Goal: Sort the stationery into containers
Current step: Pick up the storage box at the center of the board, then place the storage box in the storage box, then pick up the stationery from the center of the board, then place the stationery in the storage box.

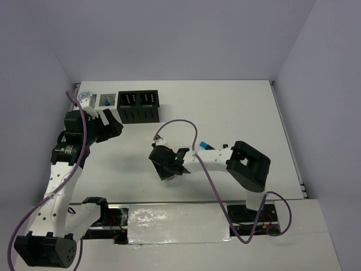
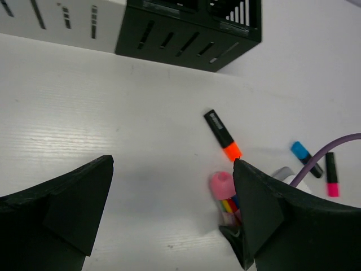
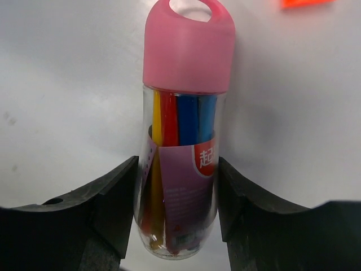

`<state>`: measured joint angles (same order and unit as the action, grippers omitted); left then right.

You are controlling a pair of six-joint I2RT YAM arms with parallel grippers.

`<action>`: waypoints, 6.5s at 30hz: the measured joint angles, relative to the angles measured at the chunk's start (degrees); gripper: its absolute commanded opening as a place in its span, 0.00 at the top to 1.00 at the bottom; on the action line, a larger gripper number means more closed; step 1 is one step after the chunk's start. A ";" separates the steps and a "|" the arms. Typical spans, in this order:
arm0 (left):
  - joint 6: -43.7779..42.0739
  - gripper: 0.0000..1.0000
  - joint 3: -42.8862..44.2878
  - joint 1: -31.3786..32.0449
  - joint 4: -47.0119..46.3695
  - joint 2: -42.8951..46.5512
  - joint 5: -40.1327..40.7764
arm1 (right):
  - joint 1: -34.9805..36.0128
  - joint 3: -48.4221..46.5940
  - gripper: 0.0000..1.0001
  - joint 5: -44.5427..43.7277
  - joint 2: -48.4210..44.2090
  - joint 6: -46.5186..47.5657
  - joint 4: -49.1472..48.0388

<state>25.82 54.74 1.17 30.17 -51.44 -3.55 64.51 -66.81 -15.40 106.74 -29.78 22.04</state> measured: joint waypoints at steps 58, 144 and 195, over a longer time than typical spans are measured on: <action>2.47 1.00 24.20 23.69 -10.12 -19.32 14.95 | -4.61 27.93 0.00 -0.50 -57.16 14.38 -24.02; 0.20 0.01 -3.06 12.48 2.36 7.50 0.79 | -14.73 -5.38 0.99 9.05 6.49 22.95 -12.04; -2.16 0.94 25.83 21.05 -35.15 -41.88 22.84 | -18.27 30.99 0.00 4.48 -53.99 6.67 -23.32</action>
<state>23.66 80.58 22.22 -4.97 -93.32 19.29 46.24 -35.81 -10.92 52.75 -23.11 -1.28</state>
